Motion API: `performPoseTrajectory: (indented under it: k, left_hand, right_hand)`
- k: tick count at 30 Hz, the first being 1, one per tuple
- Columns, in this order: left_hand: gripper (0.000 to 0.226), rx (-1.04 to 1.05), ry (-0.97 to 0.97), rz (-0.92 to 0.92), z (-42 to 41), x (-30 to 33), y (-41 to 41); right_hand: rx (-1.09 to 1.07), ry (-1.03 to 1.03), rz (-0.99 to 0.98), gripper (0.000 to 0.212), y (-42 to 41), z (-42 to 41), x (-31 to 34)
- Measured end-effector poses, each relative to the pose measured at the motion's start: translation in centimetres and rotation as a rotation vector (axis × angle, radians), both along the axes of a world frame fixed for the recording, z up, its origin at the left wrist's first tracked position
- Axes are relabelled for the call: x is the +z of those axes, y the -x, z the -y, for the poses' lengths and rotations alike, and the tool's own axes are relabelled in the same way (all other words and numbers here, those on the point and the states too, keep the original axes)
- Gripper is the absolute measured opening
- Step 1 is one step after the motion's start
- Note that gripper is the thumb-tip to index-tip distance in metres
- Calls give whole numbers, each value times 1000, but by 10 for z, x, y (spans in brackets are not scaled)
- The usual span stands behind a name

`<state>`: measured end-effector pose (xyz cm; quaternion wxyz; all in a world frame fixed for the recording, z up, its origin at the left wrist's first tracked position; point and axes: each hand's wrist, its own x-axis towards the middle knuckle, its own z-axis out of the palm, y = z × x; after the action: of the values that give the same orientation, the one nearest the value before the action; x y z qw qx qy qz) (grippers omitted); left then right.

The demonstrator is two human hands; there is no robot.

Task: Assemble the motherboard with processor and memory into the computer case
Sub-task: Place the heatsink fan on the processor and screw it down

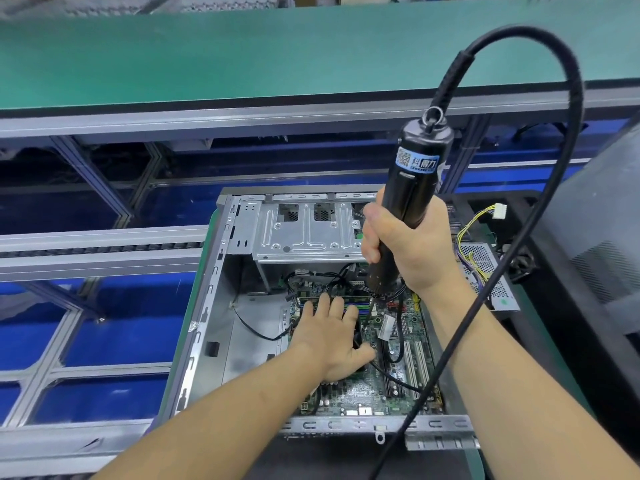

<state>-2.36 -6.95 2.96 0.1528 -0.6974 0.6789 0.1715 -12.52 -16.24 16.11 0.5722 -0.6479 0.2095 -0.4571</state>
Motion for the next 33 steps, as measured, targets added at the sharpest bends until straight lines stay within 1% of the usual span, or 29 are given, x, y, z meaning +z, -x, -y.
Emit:
performPoseTrajectory:
  k: [6,10,13,15,16,18,21,23,26,28,29,31,32,33]
  left_hand:
    - [85,14,2,-45,0,0,-3]
    - [81,18,42,-90,-3,2,-8]
    - [80,10,71,-147,-11,7,-9]
    - [79,-49,142,-104,-16,10,-10]
    - [74,-101,212,-69,-20,11,-12]
    - [56,-226,342,-56,-26,15,-18]
    - [38,-377,357,-110,-29,18,-26]
    - [27,-377,373,-193,-30,20,-24]
    - [13,-345,381,-342,-30,23,-15]
    - [6,-354,374,-339,-29,21,-12]
    - [11,-348,374,-306,-28,19,-13]
    - [34,-320,346,-224,-28,16,-19]
    - [38,-309,353,-202,-27,15,-21]
    - [37,-301,375,-200,-26,15,-21]
  right_hand:
    - [3,1,10,28,0,-4,8]
    - [-94,-21,90,37,4,-15,15]
    - [-93,-37,176,44,14,-24,26]
    - [-83,-27,148,47,17,-30,32]
    - [-91,-19,120,49,17,-33,32]
    - [-129,3,83,50,18,-38,29]
    - [-184,-4,71,56,19,-41,19]
    - [-209,-34,77,54,21,-43,14]
    - [-241,-80,100,46,27,-43,9]
    - [-249,-91,108,48,31,-43,9]
    - [-257,-95,105,49,32,-43,10]
    - [-271,-103,111,48,33,-44,11]
    - [-281,-97,115,46,34,-43,12]
    - [-297,-79,114,43,34,-43,12]
